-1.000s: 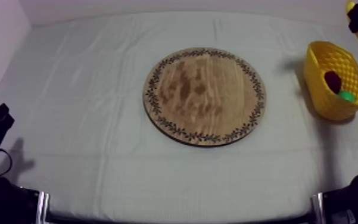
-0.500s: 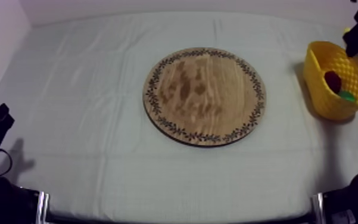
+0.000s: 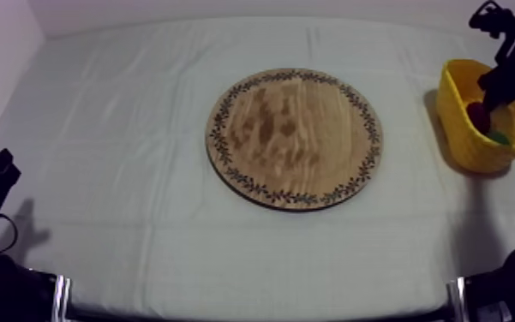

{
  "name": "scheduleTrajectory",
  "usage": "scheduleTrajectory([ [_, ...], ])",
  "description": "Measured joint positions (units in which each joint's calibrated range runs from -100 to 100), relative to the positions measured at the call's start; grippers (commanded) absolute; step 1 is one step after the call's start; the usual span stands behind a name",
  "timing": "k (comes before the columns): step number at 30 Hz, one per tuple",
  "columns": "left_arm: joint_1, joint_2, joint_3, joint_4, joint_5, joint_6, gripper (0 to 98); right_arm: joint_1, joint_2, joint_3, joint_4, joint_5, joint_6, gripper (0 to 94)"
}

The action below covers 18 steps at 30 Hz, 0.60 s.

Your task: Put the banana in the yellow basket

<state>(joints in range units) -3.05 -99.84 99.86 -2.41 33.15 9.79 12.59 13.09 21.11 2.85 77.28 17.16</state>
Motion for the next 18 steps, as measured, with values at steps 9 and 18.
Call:
scheduleTrajectory([
  [9,0.00,0.00,0.00,0.00,0.00,0.00,0.1,0.01,0.72,-1.26,0.78,-0.47,-1.08,73.3],
  [18,0.00,0.00,0.00,0.00,0.00,0.00,0.1,-0.13,-2.09,-1.36,0.74,-0.30,-1.00,57.0],
])
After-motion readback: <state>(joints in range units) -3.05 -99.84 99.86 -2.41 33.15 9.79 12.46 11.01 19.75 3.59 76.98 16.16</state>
